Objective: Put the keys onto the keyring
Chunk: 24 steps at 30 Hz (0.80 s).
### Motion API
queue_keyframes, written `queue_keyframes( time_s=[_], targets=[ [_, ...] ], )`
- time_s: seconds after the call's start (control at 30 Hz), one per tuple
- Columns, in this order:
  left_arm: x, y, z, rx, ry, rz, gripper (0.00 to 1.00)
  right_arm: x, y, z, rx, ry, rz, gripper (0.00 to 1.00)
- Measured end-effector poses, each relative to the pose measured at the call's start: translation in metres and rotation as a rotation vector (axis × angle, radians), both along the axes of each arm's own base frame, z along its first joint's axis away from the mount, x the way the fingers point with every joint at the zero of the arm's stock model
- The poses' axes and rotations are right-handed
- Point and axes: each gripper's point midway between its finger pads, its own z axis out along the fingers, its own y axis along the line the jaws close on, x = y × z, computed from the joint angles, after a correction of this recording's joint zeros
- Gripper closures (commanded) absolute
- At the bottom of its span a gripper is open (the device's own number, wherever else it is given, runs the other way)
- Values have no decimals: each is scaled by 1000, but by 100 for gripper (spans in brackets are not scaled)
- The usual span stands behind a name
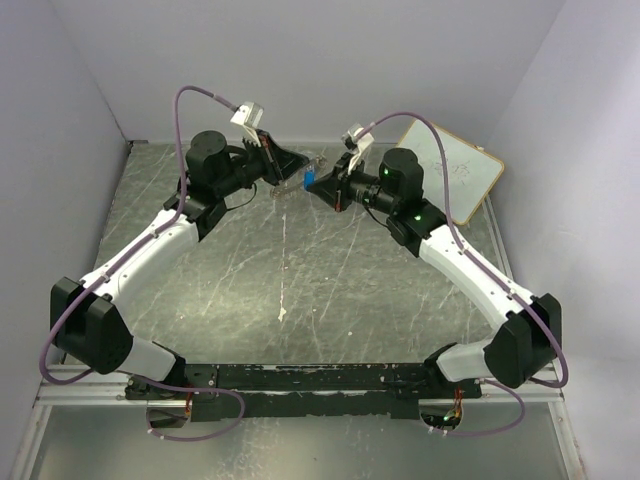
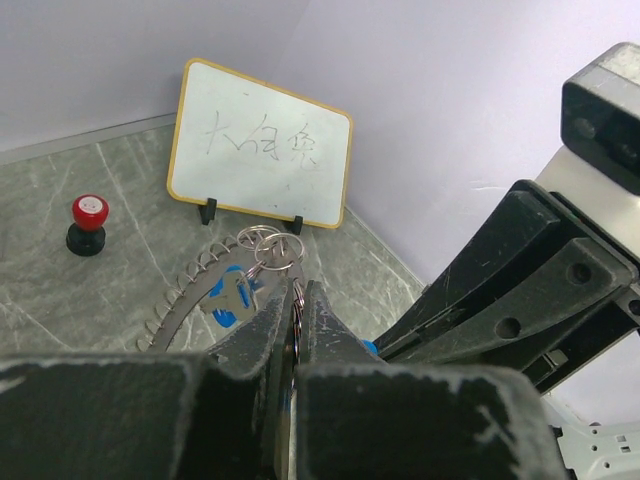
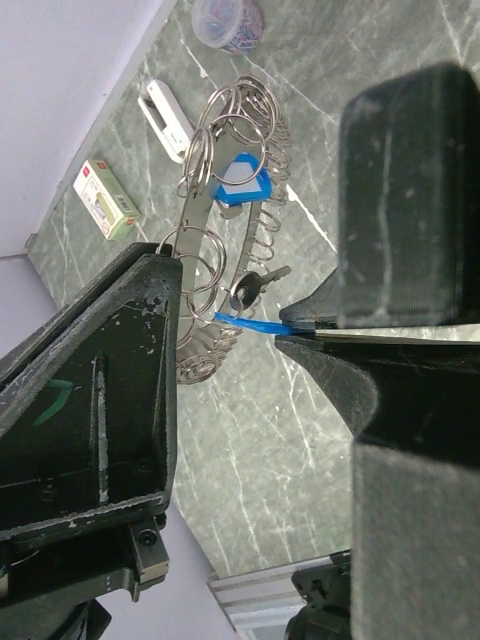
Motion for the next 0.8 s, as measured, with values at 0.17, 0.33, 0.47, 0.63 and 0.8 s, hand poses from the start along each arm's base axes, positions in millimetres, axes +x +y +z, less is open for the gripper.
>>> queue_keyframes(
  time_s=[0.17,0.33,0.47,0.63,0.8],
  targets=[
    [1,0,0,0,-1,5,65,-1,-1,8,2,32,-10,100],
    [10,8,-3,14,-3,66,36,-4,0,22,28,69,1,100],
    [15,15,-6,23,-1,114,35,-3,-1,33,45,89,7,100],
    [12,26,1,26,-20,163,35,1,-6,47,63,109,-1,100],
    [4,35,19,12,-65,181,35,13,-9,59,49,130,-11,100]
  ],
)
